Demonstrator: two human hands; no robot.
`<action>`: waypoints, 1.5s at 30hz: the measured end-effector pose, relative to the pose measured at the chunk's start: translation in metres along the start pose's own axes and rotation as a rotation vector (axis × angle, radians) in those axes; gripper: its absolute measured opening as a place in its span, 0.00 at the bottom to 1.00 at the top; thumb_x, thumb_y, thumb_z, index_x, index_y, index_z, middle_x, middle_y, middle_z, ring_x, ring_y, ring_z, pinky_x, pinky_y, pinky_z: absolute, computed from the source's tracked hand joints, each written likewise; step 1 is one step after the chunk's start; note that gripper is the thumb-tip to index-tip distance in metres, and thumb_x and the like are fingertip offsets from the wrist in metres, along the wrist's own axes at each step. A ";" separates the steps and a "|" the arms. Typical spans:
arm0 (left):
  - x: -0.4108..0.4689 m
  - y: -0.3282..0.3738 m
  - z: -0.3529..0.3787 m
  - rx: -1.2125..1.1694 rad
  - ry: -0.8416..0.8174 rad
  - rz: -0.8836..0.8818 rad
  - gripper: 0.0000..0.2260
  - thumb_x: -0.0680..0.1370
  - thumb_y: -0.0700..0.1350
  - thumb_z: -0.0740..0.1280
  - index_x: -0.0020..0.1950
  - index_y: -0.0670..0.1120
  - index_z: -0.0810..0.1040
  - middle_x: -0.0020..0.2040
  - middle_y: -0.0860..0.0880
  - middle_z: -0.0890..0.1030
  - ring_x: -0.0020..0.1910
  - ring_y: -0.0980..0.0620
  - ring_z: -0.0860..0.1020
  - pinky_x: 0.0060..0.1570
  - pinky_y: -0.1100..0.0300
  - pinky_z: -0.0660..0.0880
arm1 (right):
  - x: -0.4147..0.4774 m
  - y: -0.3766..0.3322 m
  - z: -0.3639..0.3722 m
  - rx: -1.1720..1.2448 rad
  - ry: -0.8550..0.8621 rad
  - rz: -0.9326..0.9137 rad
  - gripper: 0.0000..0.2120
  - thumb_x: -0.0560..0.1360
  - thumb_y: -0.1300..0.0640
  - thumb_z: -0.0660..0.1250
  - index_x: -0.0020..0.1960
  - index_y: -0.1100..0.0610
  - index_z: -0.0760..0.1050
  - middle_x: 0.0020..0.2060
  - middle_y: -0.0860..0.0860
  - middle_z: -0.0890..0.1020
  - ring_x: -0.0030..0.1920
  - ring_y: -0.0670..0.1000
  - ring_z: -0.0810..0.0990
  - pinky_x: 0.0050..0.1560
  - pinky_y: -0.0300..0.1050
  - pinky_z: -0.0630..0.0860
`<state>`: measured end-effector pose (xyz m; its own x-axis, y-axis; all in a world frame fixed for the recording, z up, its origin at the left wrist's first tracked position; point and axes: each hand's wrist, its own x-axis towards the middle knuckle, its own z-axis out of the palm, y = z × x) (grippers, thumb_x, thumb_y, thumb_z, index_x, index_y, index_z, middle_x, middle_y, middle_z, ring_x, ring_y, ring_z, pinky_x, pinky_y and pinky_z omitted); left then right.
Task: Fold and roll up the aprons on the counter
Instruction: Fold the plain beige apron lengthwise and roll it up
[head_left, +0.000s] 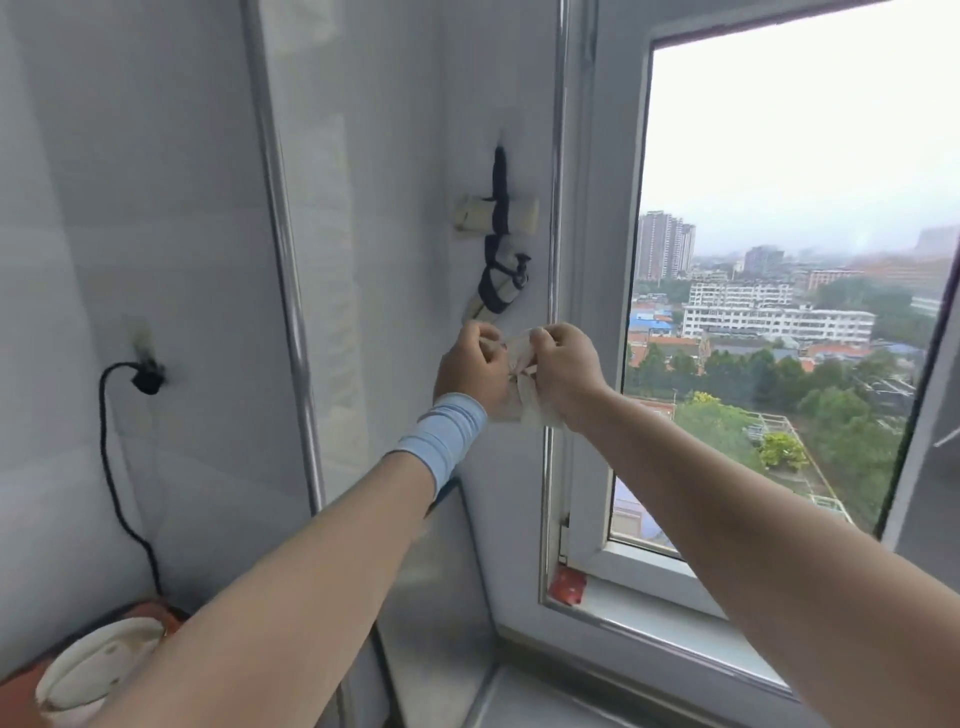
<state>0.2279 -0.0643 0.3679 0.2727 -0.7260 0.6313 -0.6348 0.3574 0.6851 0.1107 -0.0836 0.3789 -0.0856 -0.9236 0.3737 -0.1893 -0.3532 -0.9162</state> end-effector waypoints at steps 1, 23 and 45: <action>0.014 0.004 -0.004 -0.006 -0.008 0.050 0.05 0.77 0.41 0.62 0.51 0.49 0.73 0.43 0.47 0.82 0.43 0.44 0.80 0.43 0.56 0.76 | 0.010 -0.010 0.003 -0.003 0.041 -0.039 0.10 0.81 0.51 0.60 0.52 0.54 0.78 0.44 0.50 0.82 0.44 0.50 0.81 0.43 0.45 0.76; 0.264 0.080 -0.038 0.015 0.051 0.262 0.12 0.79 0.46 0.62 0.50 0.43 0.83 0.43 0.46 0.81 0.42 0.45 0.78 0.47 0.58 0.77 | 0.204 -0.178 0.039 -0.096 0.334 -0.320 0.09 0.76 0.54 0.69 0.39 0.53 0.83 0.35 0.47 0.83 0.37 0.48 0.81 0.37 0.39 0.76; 0.227 0.035 -0.023 -0.003 0.099 0.346 0.04 0.77 0.44 0.66 0.47 0.45 0.78 0.45 0.49 0.79 0.44 0.51 0.77 0.48 0.57 0.76 | 0.168 -0.129 0.052 -0.390 0.236 -0.489 0.08 0.76 0.60 0.63 0.44 0.55 0.81 0.42 0.49 0.81 0.44 0.50 0.78 0.41 0.42 0.71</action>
<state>0.2842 -0.2034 0.5436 0.1107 -0.5016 0.8580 -0.6997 0.5738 0.4257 0.1711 -0.2012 0.5524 -0.1036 -0.5977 0.7950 -0.5967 -0.6021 -0.5305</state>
